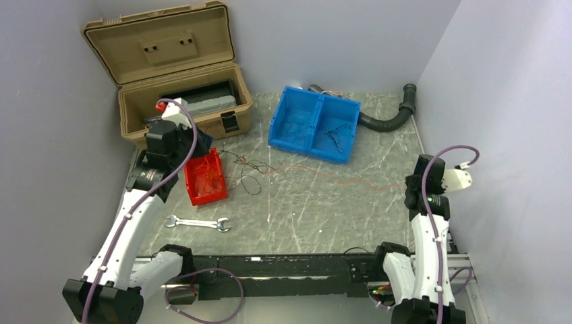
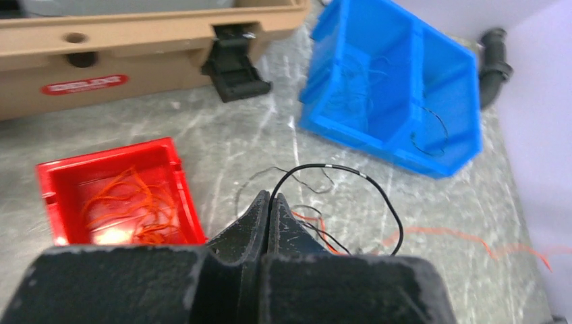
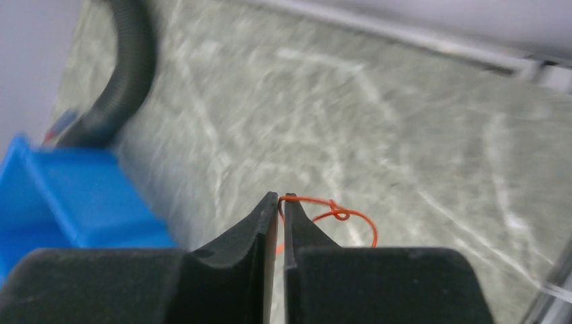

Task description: Untangle the cables

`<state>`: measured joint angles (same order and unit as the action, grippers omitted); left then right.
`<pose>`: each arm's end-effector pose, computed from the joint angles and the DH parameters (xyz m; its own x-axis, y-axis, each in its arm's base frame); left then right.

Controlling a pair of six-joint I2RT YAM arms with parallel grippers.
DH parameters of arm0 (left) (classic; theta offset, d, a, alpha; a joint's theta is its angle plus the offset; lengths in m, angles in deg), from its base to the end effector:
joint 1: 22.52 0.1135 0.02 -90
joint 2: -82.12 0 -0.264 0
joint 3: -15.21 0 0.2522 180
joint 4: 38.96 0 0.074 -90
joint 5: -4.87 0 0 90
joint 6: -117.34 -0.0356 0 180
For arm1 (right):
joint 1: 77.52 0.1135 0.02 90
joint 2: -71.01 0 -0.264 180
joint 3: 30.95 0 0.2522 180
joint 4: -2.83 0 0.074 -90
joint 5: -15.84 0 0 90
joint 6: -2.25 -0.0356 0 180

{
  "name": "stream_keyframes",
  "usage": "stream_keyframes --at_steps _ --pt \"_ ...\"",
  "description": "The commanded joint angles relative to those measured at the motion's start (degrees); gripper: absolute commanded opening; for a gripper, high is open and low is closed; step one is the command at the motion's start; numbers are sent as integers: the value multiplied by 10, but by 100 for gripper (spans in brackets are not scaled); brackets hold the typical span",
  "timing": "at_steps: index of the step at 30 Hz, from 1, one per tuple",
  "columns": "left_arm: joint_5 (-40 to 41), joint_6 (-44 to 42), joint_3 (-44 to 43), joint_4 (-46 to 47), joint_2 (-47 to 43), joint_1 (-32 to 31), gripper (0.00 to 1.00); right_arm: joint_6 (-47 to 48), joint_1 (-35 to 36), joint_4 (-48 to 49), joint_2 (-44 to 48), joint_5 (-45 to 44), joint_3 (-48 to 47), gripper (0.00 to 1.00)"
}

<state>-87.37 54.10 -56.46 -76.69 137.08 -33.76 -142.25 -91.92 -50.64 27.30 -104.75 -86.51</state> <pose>0.2079 -0.0427 0.3629 -0.4179 -0.3757 -0.8272 0.0475 0.9002 -0.4328 0.1449 -0.0559 0.2782 0.1007 0.6977 -0.7093 0.8620 0.2948 0.4123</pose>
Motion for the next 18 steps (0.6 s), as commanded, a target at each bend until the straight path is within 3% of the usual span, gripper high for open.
stream_keyframes --at_steps 1,2,3,8,13,18 --pt "-177 5 39 138 -3 3 0 186 30 149 11 247 33 52" --pt "-213 6 44 164 0 2 0 200 55 160 18 267 41 95" --pt "-236 8 44 180 4 2 0 211 87 167 25 272 45 99" --pt "-295 -19 24 185 20 2 0 288 276 236 -5 331 29 100" --pt "-322 -48 4 173 19 2 0 401 407 375 -115 510 14 98" --pt "-345 -65 1 170 7 2 0 515 519 436 -246 479 -39 97"
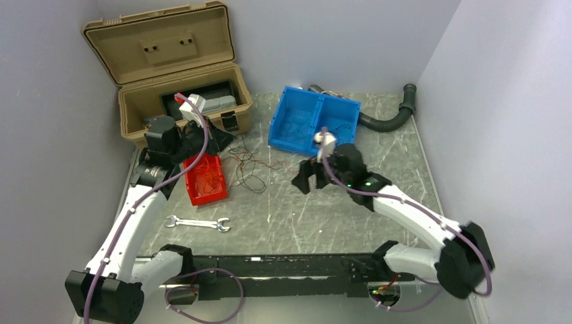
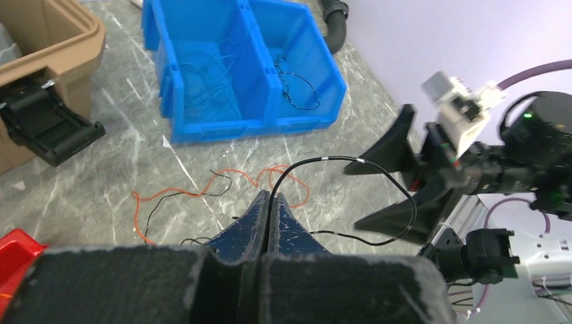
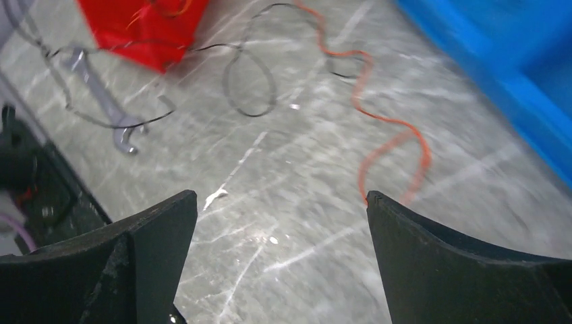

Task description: Untangle the cables

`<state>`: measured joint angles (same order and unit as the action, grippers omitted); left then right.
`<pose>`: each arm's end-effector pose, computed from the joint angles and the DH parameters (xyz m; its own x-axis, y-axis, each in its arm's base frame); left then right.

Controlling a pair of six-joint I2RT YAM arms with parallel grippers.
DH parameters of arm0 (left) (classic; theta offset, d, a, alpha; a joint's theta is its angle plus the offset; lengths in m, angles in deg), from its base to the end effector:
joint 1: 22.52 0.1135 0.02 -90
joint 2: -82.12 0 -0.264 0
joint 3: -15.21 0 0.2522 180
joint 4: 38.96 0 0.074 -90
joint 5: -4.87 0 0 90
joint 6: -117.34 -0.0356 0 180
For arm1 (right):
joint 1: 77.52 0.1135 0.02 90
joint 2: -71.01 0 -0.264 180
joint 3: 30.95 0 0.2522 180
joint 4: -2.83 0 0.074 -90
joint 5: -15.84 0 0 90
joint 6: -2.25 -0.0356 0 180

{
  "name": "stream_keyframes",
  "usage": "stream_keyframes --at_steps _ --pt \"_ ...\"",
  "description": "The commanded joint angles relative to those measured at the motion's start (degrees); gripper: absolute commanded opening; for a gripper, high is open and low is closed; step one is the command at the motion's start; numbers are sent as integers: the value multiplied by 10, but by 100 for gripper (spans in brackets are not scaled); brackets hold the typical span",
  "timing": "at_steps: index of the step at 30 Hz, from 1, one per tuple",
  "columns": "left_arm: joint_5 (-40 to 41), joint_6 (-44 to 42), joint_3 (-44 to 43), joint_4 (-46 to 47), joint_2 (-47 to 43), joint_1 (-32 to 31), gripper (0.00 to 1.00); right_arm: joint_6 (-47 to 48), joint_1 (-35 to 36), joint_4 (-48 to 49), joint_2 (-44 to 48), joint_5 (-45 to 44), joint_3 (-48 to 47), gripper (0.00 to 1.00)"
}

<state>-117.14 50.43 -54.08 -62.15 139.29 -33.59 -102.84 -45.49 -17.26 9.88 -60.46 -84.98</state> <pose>0.2179 -0.0619 0.3683 -0.4374 -0.2533 -0.8629 0.5455 0.6881 -0.4785 0.1985 0.1341 0.2639 -0.5547 -0.0487 -0.8307 -0.5691 0.7505 0.3361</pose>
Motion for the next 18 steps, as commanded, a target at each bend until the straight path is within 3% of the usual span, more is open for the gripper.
stream_keyframes --at_steps 1,6,10,13,15,18 --pt "-59 -33 -24 27 -19 1 0 122 58 115 -98 30 -66 97" --pt "-110 -53 -25 41 -39 0 0 24 41 204 -175 46 -103 97" --pt "-145 -59 -30 45 -39 1 0 -167 -9 311 -198 74 -88 94" --pt "-155 -63 -32 45 -35 1 0 -385 -48 254 -246 81 -127 90" --pt "-160 -65 -29 48 -34 0 0 -467 -43 209 -280 91 -160 92" --pt "-164 -67 -24 50 -35 0 0 -580 -23 233 -327 115 -178 92"
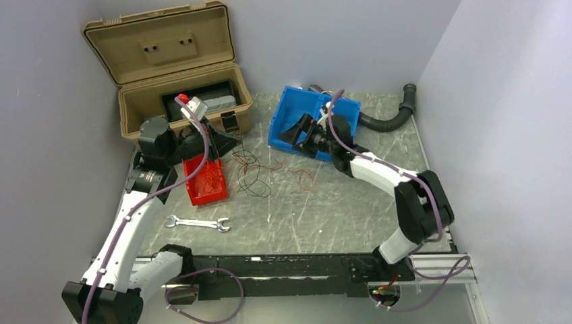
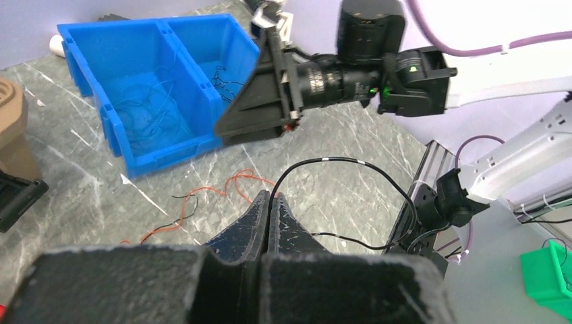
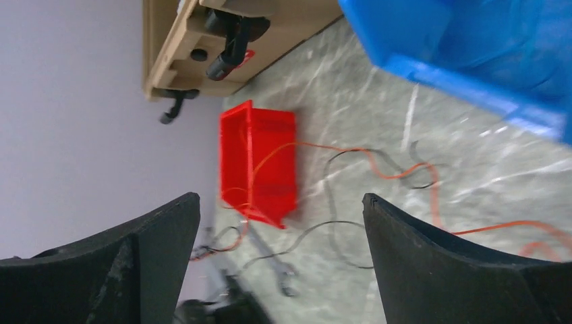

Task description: Untangle the cables

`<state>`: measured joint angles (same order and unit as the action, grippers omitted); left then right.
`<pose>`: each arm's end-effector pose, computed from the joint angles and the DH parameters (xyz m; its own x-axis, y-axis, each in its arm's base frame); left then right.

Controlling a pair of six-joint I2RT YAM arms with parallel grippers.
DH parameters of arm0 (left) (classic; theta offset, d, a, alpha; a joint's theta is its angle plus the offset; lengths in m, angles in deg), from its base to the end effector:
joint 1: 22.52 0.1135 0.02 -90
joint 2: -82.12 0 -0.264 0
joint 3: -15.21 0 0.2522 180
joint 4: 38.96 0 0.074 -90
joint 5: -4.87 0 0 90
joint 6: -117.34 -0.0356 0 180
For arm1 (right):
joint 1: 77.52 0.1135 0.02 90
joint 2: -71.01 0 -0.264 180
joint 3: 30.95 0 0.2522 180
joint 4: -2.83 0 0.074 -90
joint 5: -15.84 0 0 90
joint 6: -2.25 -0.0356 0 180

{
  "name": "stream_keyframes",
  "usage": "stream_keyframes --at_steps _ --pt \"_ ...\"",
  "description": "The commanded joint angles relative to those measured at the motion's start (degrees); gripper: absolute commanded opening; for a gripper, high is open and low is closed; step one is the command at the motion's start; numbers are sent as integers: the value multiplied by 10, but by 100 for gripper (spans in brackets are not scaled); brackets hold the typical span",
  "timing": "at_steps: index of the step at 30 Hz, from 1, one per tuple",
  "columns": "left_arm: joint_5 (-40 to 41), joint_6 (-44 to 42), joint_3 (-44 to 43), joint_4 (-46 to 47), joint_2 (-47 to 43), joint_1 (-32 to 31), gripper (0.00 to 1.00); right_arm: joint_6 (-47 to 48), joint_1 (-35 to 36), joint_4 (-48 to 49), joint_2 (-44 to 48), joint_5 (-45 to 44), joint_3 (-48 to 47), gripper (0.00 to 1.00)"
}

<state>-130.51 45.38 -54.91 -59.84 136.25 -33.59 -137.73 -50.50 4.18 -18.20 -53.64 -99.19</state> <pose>0.1977 -0.0645 0.3885 -0.3368 -0.1557 -0.9286 0.7641 0.5310 -0.3662 0.3088 0.1715 0.2512 -0.7435 0.4260 -0.5156 -0.2337 0.5569 0.7970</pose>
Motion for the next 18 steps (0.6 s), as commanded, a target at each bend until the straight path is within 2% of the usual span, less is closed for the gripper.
stream_keyframes --at_steps 1,4,9,16,18 --pt "-30 -19 -15 26 -5 0 0 -256 33 21 -63 59 -48 92" --pt "-22 -24 -14 16 -8 0 0 -291 50 8 -115 94 -101 92" --pt "-36 -27 -18 6 -3 0 0 -376 78 102 -192 127 -116 87" --pt "-35 -29 -14 4 -4 0 0 -409 127 119 -272 128 -178 85" --pt "-39 -29 -15 3 -2 0 0 -414 139 124 -294 130 -201 81"
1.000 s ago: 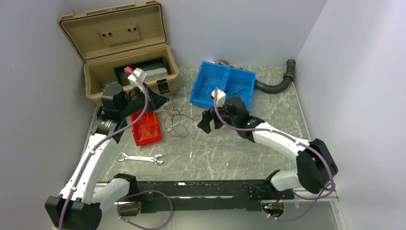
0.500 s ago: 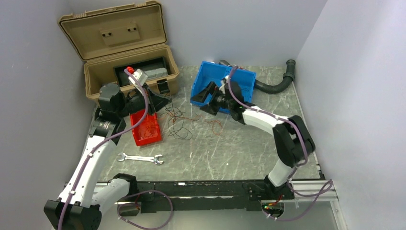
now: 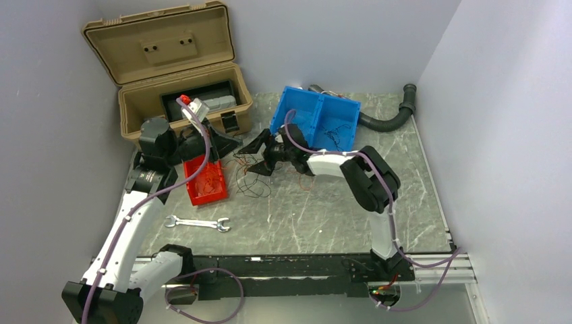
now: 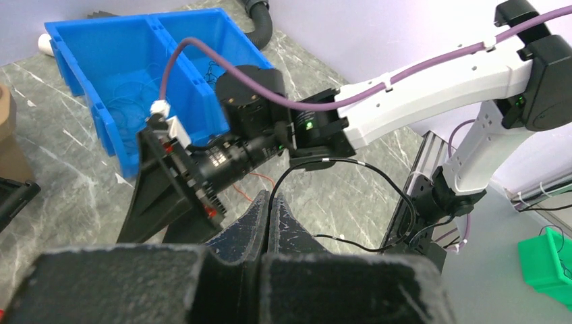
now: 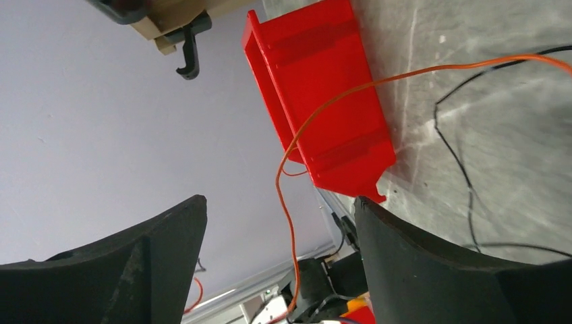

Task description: Untangle the cables

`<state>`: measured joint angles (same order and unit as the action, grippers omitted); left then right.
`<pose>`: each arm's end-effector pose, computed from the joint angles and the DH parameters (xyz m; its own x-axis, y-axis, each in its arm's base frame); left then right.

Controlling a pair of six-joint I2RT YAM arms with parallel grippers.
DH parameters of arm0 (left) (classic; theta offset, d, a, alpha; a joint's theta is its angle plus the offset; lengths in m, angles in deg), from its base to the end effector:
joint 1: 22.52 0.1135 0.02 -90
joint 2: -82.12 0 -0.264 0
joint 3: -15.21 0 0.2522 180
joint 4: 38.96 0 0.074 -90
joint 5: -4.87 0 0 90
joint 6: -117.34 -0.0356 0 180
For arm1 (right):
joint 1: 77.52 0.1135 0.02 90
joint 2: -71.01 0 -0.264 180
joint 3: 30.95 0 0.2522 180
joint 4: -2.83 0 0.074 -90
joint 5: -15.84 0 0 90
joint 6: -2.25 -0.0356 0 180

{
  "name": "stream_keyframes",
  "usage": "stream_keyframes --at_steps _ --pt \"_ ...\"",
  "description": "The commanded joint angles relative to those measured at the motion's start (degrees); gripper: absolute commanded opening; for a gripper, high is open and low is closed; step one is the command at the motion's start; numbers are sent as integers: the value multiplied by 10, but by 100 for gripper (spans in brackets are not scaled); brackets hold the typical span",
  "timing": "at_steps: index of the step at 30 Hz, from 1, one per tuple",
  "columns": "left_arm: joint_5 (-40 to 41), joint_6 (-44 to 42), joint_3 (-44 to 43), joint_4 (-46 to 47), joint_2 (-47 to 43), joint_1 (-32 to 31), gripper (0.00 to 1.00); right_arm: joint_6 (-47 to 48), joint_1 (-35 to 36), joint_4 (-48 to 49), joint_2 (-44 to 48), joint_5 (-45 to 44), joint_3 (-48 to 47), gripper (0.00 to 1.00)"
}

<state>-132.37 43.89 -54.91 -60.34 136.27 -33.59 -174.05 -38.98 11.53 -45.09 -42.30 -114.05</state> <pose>0.1967 -0.0651 0.3876 -0.3302 -0.1325 -0.9346 0.7862 0.5093 -0.3499 0.3345 0.2905 0.1703 -0.9244 0.3473 0.1579 0.2628 0.2794 0.9235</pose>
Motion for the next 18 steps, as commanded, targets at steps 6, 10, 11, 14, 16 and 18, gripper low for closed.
stream_keyframes --at_steps 6,10,11,14,16,18 --pt "4 -26 -19 -14 -7 0 0 -57 41 36 -53 5 -70 25" --pt "30 -35 -24 -33 -17 0 0 -31 16 5 13 -45 4 0" --pt "34 -34 -23 -33 -22 0 0 -24 4 -5 37 -60 26 0" --pt "54 -31 -14 -29 -33 0 0 -3 -44 -27 119 -82 103 0" --pt "68 -30 -10 -32 -36 0 0 21 -91 -62 187 -99 150 0" --pt "83 -32 -10 -41 -32 1 0 55 -134 -111 263 -122 195 0"
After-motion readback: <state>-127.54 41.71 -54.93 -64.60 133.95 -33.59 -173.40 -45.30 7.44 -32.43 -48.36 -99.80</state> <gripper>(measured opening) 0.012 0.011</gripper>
